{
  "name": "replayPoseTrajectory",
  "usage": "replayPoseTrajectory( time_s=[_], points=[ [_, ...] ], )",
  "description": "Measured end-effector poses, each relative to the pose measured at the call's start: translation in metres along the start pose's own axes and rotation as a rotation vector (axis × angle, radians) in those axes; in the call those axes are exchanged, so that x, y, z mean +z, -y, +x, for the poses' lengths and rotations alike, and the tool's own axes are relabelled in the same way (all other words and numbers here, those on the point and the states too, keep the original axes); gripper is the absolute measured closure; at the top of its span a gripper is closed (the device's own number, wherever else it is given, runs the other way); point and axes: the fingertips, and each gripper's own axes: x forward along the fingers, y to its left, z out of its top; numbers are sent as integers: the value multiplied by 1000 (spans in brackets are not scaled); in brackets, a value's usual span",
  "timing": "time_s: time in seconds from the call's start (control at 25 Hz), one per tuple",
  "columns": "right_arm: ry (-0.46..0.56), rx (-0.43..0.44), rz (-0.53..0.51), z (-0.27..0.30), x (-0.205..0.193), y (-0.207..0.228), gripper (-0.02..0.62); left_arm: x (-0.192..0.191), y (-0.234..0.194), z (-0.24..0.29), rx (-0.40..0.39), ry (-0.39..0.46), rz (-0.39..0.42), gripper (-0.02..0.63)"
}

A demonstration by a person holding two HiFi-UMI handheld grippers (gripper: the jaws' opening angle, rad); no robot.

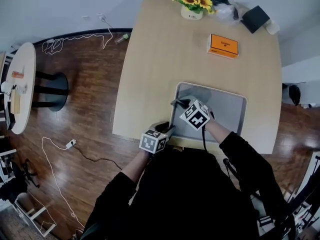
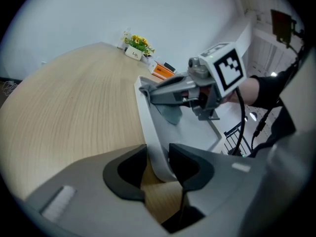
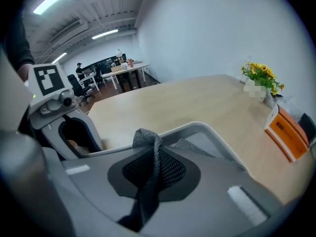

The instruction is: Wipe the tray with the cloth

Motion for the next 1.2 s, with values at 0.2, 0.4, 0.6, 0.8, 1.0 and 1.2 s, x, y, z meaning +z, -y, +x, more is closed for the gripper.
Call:
replayPoseTrajectory(
  time_s=[0.2,0.4,0.6,0.8,1.0,1.2],
  points=[
    [33,2,-34,-15,-27,-41,578,0,-3,4,4,2,-11,480],
    [22,63,5,-37,-67,-76,578,0,-8,2,1,5,-50,483],
    [70,137,-22,-42,-77,-110,581,1,-7,3,12,5,-58,485],
    [45,91,16,-65,-114,-88,581,1,-7,5,15,-1,-47,485],
    [47,-2,193,-114,-185,-40,580,0,-9,5,26,4,-41,485],
    [47,-81,323,-143,-223,3,580,-2,-7,9,37,18,-40,483]
  ],
)
